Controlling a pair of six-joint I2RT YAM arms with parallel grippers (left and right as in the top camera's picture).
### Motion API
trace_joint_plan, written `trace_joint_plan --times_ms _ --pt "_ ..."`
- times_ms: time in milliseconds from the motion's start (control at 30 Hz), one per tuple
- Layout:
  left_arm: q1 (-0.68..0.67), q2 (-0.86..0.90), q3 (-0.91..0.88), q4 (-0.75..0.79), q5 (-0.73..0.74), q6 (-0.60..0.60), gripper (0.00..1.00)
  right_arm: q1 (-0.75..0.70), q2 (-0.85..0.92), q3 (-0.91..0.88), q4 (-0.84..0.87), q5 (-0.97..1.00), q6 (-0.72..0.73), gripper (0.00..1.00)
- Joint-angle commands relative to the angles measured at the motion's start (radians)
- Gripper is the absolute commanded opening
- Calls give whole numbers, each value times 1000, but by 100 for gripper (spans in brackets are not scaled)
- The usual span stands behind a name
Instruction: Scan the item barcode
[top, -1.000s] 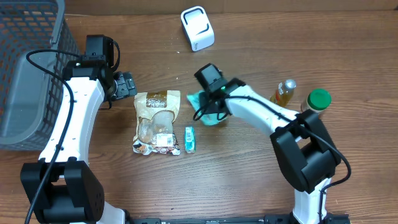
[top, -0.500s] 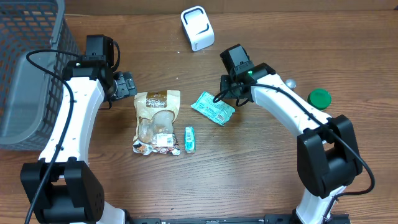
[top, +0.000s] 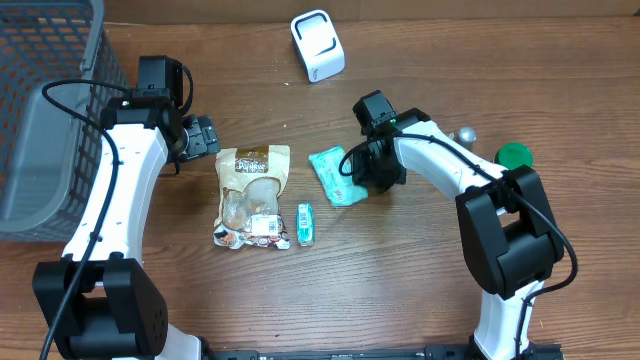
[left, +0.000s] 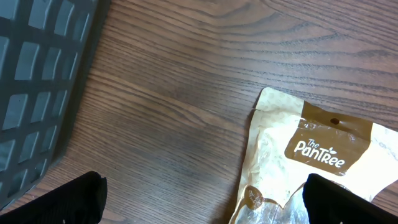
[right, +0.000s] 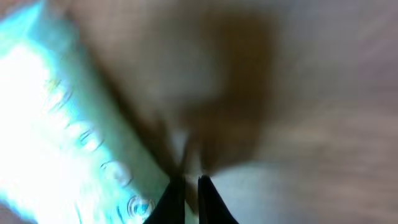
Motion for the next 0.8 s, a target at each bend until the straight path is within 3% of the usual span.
trace_joint_plan --times_ms 0,333,633,767 --pt "-1 -4 14 5 -2 18 100 -2 3 -2 -51 -183 1 10" --pt "-1 -4 14 5 -3 18 100 -30 2 202 -196 -166 -113 14" --pt "-1 -4 14 5 -3 19 100 -13 17 233 64 -155 -112 15" --pt "-1 -4 14 5 -3 19 100 3 53 229 94 -154 -112 14"
